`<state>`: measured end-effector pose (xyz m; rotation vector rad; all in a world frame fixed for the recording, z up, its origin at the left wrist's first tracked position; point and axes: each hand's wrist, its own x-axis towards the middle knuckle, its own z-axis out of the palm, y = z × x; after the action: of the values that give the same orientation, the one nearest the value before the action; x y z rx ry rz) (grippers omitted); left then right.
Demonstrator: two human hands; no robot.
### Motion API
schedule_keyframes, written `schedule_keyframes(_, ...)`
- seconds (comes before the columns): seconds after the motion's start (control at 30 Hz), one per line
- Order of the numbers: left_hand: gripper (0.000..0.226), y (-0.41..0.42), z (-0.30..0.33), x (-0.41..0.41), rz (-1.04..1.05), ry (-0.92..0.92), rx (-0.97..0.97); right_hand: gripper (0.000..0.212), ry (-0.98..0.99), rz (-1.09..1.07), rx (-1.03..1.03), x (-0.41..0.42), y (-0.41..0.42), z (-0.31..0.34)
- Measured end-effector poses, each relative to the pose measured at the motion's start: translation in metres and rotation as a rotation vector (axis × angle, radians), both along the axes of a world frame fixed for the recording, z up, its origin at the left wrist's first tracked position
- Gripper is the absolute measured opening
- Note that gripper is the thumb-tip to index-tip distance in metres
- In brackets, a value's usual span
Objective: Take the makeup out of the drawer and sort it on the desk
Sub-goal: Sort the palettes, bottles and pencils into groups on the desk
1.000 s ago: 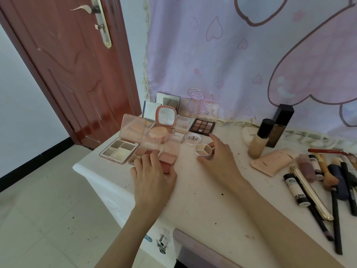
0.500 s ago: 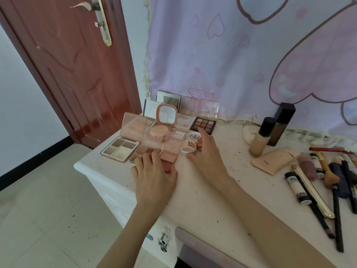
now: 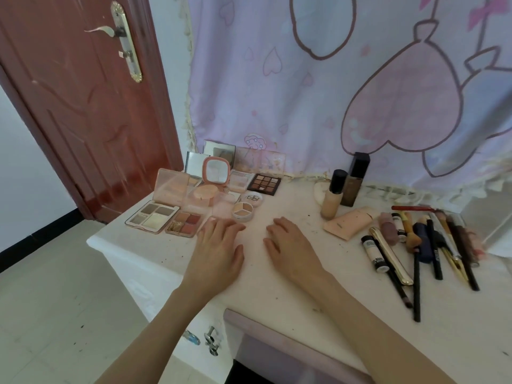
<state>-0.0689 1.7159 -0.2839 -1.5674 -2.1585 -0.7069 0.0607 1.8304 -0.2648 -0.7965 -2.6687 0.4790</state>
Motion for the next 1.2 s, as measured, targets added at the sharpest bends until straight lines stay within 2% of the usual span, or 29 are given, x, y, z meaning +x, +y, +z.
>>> schedule_keyframes(0.07,0.034,0.004,-0.002,0.009,-0.089,0.004,-0.041,0.046,-0.136,0.017,0.073,0.023,0.0,0.0)
schedule_keyframes(0.17,0.031,0.014,0.001,0.032,-0.149,0.046,-0.086,0.05,-0.237,0.05,0.042,0.057,0.001,0.003)
schedule_keyframes(0.3,0.033,0.03,0.006,0.051,-0.151,0.142,-0.119,0.046,-0.15,0.014,-0.131,0.093,0.006,0.016)
schedule_keyframes(0.4,0.034,0.037,0.009,0.051,-0.089,0.141,-0.137,0.043,-0.123,-0.02,-0.122,0.108,0.015,0.021)
schedule_keyframes(0.77,0.033,0.002,0.014,0.017,0.037,0.18,-0.162,0.051,-0.293,0.005,-0.015,0.058,0.003,0.008)
schedule_keyframes(1.03,0.033,-0.018,0.014,0.0,0.121,0.132,-0.206,0.052,-0.302,-0.043,0.043,0.044,-0.002,0.003)
schedule_keyframes(1.2,0.034,-0.015,0.018,0.005,0.066,0.106,-0.225,0.052,-0.304,-0.041,0.047,0.044,-0.002,0.003)
